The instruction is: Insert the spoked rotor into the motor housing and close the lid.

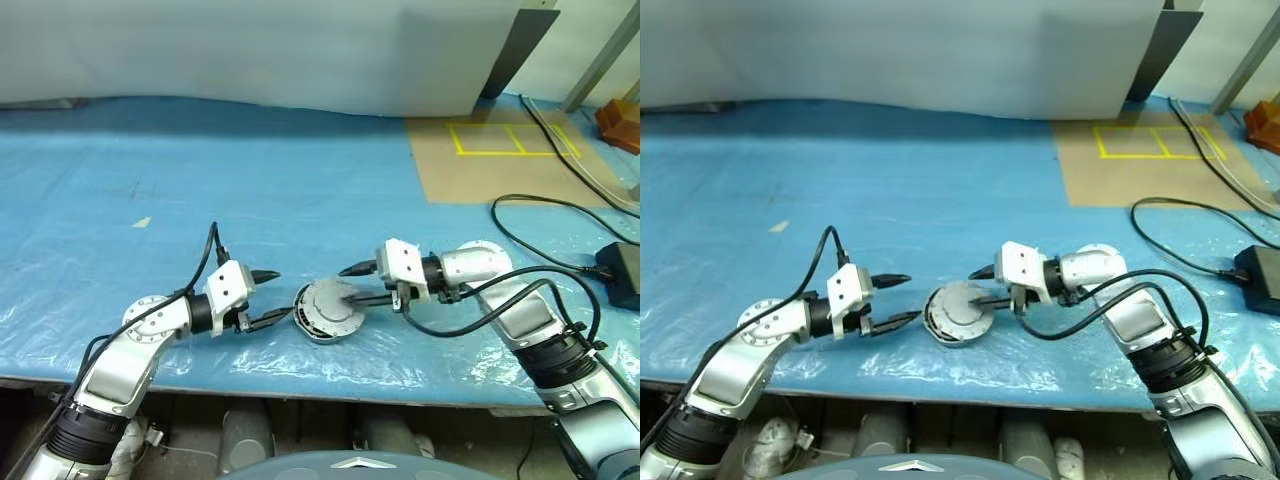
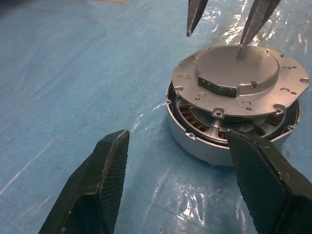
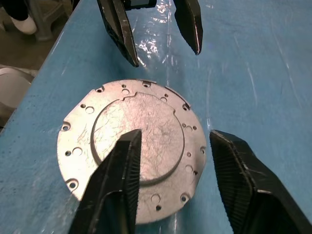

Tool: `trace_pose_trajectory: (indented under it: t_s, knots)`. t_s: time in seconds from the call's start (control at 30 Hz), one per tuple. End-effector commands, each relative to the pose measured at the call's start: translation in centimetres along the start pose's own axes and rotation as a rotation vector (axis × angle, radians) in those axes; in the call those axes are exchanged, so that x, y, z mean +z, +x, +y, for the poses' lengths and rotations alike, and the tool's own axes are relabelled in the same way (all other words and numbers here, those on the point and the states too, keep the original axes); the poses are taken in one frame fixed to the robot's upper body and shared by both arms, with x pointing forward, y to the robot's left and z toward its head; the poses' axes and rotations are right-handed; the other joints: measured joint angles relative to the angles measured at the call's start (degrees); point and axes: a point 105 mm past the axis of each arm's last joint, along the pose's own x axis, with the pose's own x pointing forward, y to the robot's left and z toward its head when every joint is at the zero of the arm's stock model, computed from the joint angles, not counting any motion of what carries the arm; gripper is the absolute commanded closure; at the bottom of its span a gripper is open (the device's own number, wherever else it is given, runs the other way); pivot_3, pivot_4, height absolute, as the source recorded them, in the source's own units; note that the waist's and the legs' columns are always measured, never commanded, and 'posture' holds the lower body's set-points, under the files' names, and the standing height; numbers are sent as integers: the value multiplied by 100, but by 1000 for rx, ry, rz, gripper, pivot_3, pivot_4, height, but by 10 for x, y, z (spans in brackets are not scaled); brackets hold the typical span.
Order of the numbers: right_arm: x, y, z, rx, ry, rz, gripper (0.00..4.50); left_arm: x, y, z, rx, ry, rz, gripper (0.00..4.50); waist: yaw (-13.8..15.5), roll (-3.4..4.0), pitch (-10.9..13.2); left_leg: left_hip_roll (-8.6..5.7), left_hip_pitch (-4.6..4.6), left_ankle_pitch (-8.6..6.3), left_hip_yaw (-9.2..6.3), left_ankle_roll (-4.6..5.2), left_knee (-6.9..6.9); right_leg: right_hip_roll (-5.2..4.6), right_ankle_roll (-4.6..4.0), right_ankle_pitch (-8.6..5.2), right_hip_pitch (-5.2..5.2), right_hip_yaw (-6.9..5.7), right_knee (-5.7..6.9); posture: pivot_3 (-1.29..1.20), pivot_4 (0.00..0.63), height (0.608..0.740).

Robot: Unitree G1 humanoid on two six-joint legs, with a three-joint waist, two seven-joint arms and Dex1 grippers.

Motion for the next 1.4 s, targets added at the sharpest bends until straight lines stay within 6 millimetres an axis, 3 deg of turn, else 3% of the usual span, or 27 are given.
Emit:
trace_pose_trajectory:
  t_s: [0.03,0.17,0.37,0.63,0.83,1.07,1.23,1.4]
  knots:
    - [13,4,0,11,-45,-59,1251,9,-4,0,11,34,-23,1152,2,0,0,-1,0,0,0,0,0,0,0,0,0,0,0,0,150,740]
    - [8,5,7,57,25,-44,14,6,-7,-2,27,34,-3,1152,8,0,0,0,-3,0,-1,0,-1,0,9,5,0,-1,-1,0,150,740]
    - [-7,3,20,134,80,18,14,4,-8,-3,32,29,6,1152,9,0,0,1,-2,0,-1,0,-1,0,9,5,0,0,-1,0,150,740]
    - [-33,10,22,81,160,64,14,7,-9,0,45,32,-4,1152,-5,-1,-1,0,6,0,-1,1,0,1,6,4,5,0,2,0,150,740]
    - [-27,9,12,54,209,24,1504,7,-9,1,43,34,-4,1152,-3,-1,-1,0,24,0,0,1,1,1,-13,-8,23,1,1,0,150,740]
    - [-12,8,-9,-19,333,-49,1503,7,-6,1,43,37,-3,1152,-2,0,0,0,25,0,0,2,2,2,-14,-8,21,2,2,0,150,740]
    - [5,4,-4,46,402,-112,1503,6,-6,2,41,39,2,1152,12,0,0,-1,20,1,0,2,1,1,-14,-8,20,2,-2,0,150,740]
    - [5,8,-3,43,377,-93,1503,8,-5,2,42,36,-5,1152,9,0,0,1,9,1,0,1,-5,2,8,5,9,0,-3,0,150,740]
